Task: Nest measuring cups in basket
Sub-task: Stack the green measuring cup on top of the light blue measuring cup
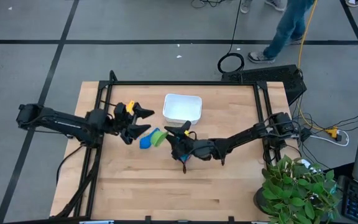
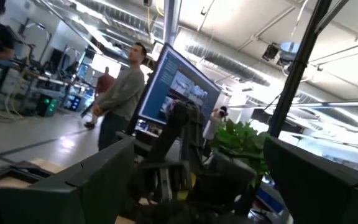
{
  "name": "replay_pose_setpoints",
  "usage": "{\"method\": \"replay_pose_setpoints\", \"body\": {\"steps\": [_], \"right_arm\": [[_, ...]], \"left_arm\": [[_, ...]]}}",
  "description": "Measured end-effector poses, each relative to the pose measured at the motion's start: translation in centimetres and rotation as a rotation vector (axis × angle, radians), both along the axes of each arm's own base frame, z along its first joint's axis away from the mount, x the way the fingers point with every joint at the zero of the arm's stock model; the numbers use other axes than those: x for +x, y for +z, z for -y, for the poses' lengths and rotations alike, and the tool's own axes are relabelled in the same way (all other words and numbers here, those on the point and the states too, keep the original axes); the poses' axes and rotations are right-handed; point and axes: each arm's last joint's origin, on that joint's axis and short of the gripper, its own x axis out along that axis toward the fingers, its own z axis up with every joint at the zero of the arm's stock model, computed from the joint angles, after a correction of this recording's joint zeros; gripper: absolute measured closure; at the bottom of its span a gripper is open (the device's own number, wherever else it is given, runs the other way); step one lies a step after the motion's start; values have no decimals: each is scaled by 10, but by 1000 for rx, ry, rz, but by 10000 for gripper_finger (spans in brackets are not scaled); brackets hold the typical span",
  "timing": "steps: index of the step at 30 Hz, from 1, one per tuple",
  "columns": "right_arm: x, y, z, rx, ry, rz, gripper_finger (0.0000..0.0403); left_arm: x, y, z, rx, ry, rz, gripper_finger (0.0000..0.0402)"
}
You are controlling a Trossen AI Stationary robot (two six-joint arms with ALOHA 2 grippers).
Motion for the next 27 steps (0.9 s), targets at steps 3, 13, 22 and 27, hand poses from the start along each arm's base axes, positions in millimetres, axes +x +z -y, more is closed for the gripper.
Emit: {"method": "replay_pose_setpoints", "body": {"steps": [3, 13, 22, 27], "right_arm": [[-4, -4, -1, 61, 13, -79, 260], [-50, 11, 4, 349, 152, -447, 260], [-78, 10, 4, 379, 242, -731, 258], [-75, -9, 5, 238, 223, -853, 256]], "left_arm": [[-12, 8, -2, 17, 15, 7, 44], [-32, 7, -3, 33, 17, -120, 43], [-21, -9, 2, 23, -15, -250, 43], [-14, -16, 4, 20, -28, -292, 44]]}}
